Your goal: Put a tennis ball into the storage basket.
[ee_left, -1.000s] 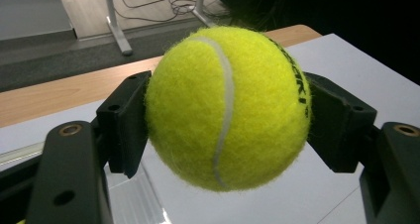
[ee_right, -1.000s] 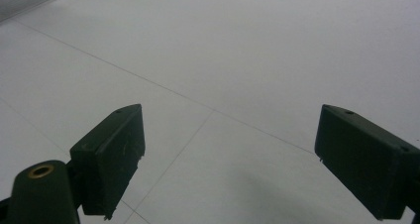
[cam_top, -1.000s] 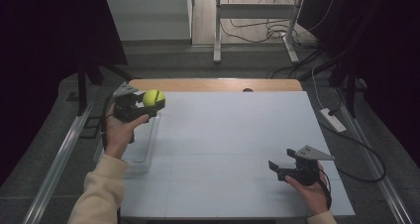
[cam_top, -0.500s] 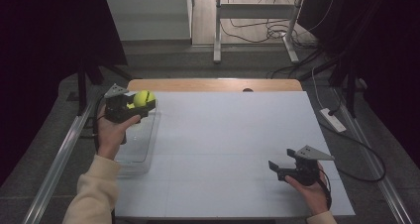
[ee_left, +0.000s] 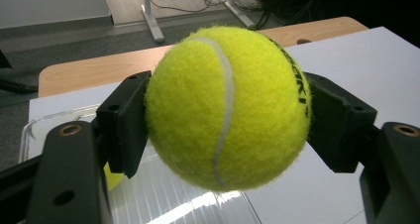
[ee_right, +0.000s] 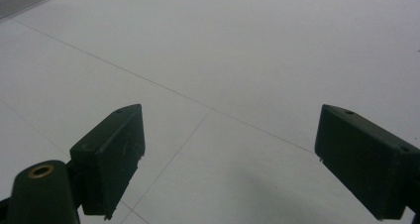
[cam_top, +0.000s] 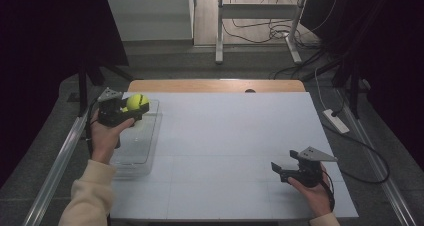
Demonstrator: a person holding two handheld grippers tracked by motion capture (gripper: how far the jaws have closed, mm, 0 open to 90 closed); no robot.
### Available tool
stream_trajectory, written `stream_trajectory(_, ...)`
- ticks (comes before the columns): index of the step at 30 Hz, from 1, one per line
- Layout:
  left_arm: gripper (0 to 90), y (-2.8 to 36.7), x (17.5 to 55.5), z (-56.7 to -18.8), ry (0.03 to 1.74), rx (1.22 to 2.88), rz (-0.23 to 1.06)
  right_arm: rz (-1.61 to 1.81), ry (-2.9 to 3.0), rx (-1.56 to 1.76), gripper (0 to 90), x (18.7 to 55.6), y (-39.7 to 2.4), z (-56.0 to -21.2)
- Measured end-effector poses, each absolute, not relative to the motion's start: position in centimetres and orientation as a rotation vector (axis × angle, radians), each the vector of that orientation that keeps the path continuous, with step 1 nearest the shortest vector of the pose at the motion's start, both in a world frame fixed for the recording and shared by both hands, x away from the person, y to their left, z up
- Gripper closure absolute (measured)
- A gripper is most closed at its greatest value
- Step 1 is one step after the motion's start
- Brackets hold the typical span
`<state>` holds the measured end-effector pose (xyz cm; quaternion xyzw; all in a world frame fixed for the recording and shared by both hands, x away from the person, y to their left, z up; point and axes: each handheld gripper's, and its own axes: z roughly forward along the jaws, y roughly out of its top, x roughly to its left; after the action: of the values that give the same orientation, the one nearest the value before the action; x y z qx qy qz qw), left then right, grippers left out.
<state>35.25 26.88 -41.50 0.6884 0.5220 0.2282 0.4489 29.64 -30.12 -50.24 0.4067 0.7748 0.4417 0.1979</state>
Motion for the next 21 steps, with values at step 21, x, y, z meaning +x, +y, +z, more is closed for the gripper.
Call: stream_trajectory(21, 27.1, 29.5, 34.1, -41.9, 1.362, 1.701, 0.596, 1.239, 2.164, 1.142, 12.0, 29.7, -30.1, -50.2)
